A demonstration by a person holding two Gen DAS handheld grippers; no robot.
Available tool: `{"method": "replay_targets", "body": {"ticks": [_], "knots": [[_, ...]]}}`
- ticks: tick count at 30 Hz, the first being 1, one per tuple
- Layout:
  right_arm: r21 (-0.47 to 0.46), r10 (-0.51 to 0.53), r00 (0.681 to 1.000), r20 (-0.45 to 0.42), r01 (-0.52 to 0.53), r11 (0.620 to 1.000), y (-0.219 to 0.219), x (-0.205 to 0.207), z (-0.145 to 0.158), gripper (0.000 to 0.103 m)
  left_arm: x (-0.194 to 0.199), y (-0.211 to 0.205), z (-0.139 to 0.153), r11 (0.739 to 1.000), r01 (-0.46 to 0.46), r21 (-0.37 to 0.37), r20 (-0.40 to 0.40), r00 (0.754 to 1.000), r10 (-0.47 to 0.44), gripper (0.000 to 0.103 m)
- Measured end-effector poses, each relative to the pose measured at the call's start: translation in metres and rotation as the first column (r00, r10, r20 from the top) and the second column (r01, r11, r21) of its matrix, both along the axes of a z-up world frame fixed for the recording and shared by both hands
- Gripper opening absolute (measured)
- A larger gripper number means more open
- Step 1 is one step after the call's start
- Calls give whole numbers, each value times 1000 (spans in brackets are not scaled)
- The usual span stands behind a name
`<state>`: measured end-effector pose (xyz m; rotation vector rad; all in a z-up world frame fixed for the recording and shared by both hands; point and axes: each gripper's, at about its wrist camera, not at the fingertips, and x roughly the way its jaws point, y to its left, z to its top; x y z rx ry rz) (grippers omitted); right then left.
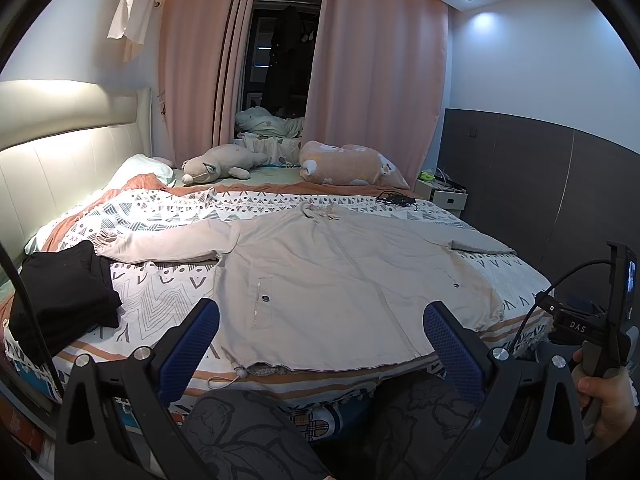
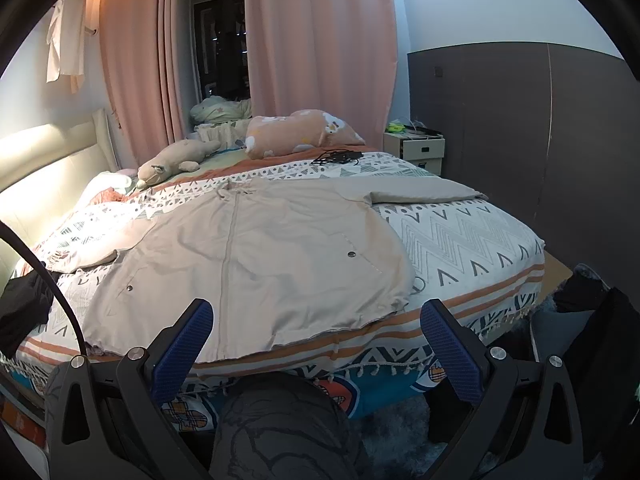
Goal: Fold large clothes
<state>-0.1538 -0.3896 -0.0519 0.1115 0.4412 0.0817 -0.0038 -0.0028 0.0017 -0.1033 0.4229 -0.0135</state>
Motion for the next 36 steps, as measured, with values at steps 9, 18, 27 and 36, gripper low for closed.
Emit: {"method": "replay_targets", "body": {"ticks": [9,18,27,36], "knots": [[-1,6,1000,-5,-6,1000,0,-2,0,103,-4,-2,2,1000,4,3,17,1000,-5,103],[-24,20,1000,14,-20,1000,-2,-13,1,103,-7,-9,2,1000,-1,23,31,1000,0,103],[2,18,999,30,-18,1000,-13,-32,9,103,-21,-4,4,1000,-17,15,33,999,16,103],[49,39,998,46,-41,998,-19,-45,25,103,-29,22,8,998,-55,-22,30,998,55,103]]}}
